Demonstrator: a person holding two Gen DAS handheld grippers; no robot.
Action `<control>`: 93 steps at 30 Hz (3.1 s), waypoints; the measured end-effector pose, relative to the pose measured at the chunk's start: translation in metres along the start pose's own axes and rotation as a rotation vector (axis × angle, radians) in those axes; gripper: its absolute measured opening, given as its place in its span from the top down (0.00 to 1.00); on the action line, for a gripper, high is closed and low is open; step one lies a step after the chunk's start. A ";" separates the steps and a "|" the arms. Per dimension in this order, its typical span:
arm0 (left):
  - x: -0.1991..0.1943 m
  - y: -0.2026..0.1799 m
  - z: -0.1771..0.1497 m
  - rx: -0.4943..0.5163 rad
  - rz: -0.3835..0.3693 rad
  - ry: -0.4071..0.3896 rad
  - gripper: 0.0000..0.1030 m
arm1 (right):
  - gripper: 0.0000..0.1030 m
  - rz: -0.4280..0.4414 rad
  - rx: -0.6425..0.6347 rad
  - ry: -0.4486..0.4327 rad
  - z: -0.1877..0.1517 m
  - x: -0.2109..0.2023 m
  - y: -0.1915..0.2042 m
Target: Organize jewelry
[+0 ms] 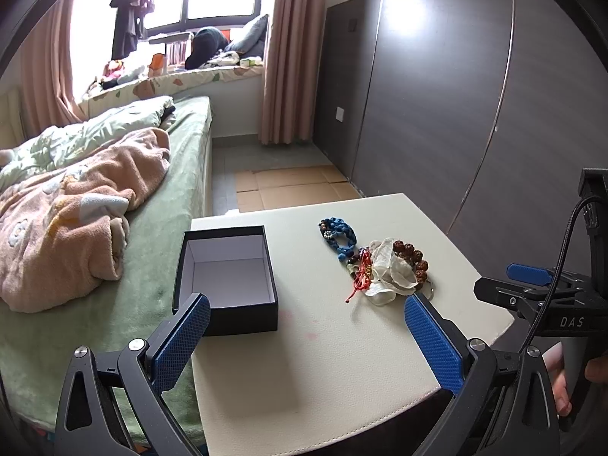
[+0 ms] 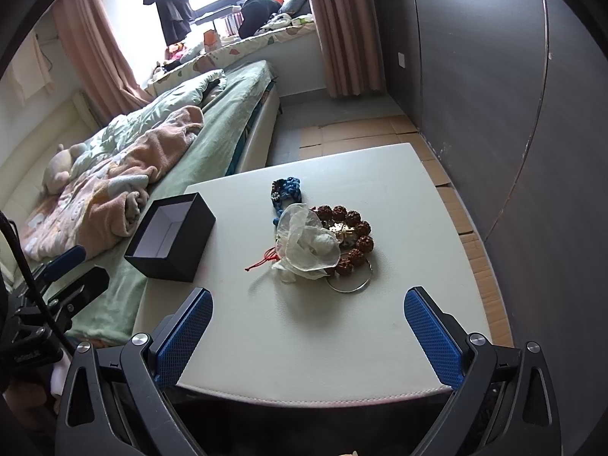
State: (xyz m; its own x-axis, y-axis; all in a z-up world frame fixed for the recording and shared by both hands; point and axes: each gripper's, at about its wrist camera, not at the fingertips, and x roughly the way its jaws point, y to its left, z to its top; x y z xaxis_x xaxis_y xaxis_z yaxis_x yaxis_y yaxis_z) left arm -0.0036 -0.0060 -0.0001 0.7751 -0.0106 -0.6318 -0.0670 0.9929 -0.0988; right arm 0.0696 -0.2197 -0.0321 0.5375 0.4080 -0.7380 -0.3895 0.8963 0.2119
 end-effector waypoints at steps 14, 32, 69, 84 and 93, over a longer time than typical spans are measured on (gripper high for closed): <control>0.001 0.003 0.000 -0.004 0.001 0.001 0.01 | 0.02 -0.003 -0.002 -0.002 0.001 -0.001 -0.002; 0.002 0.003 0.000 -0.013 -0.006 -0.016 0.01 | 0.02 -0.006 -0.004 -0.006 0.002 -0.001 -0.004; 0.027 0.005 0.012 -0.058 -0.024 0.034 0.02 | 0.02 -0.038 0.007 0.008 0.012 0.006 -0.010; 0.082 -0.017 0.023 -0.078 -0.107 0.140 0.24 | 0.02 -0.101 0.202 0.119 0.023 0.035 -0.062; 0.117 -0.040 0.023 -0.083 -0.186 0.203 0.37 | 0.03 -0.043 0.346 0.124 0.031 0.045 -0.087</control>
State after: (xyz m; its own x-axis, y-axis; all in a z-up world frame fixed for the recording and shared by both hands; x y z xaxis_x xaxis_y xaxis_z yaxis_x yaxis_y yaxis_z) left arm 0.1038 -0.0437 -0.0521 0.6375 -0.2234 -0.7373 0.0070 0.9587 -0.2844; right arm 0.1511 -0.2741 -0.0645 0.4452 0.3634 -0.8184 -0.0813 0.9266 0.3672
